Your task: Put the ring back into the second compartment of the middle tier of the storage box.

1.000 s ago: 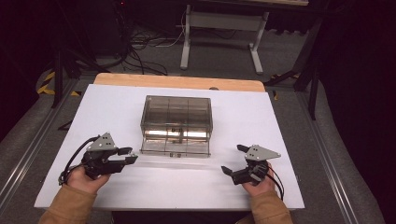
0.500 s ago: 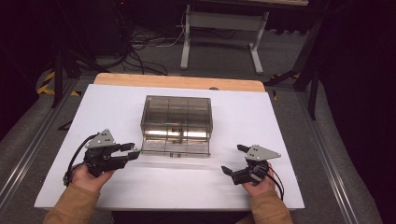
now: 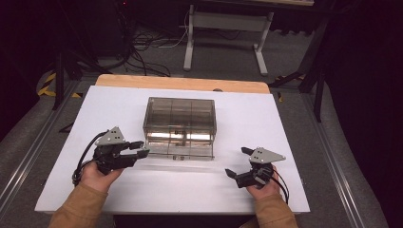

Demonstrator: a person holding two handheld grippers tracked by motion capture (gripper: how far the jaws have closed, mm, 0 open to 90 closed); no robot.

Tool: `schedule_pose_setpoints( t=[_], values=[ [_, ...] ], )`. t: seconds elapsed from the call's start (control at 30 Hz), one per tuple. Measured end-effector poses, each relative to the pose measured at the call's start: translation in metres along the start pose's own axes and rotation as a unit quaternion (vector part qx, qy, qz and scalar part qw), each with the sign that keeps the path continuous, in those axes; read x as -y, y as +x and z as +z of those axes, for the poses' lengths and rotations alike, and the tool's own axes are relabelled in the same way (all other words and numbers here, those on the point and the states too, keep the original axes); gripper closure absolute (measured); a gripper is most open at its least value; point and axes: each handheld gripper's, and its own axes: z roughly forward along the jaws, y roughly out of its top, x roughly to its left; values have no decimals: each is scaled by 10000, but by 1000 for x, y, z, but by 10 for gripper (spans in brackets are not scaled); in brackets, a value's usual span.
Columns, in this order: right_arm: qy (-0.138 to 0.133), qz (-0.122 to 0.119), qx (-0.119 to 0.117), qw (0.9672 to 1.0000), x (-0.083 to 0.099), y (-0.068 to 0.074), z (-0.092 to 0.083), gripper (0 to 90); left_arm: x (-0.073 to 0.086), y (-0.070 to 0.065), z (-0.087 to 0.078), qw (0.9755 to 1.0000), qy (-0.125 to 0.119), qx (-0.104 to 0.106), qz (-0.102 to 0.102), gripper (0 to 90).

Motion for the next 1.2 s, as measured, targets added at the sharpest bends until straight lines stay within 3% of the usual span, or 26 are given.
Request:
schedule_pose_setpoints(
  t=[0.2, 0.23, 0.27, 0.33, 0.4, 0.6, 1.2],
  values=[
    [-13, -23, -1, 10000, 0, 0, 0, 0, -11, -4, 12, 10000, 24, 75, 18, 597],
    [-12, -24, -2, 10000, 0, 0, 0, 0, -13, -3, 14, 9999, 39, 14, 134, 597],
    [-12, -22, -2, 10000, 0, 0, 0, 0, -15, -5, 17, 9999, 12, 102, 52, 597],
    [-10, -18, -10, 10000, 0, 0, 0, 0, -19, -6, 20, 9998, 43, 98, 143, 597],
    [-7, -26, -3, 10000, 0, 0, 0, 0, -21, -9, 25, 9998, 70, 164, 105, 597],
    [-2, -28, -14, 10000, 0, 0, 0, 0, -26, -12, 35, 9997, 126, 118, 175, 597],
    [13, -51, -46, 10000, 0, 2, 1, 0, -34, -15, 65, 9995, 265, 145, -40, 596]
  ],
)
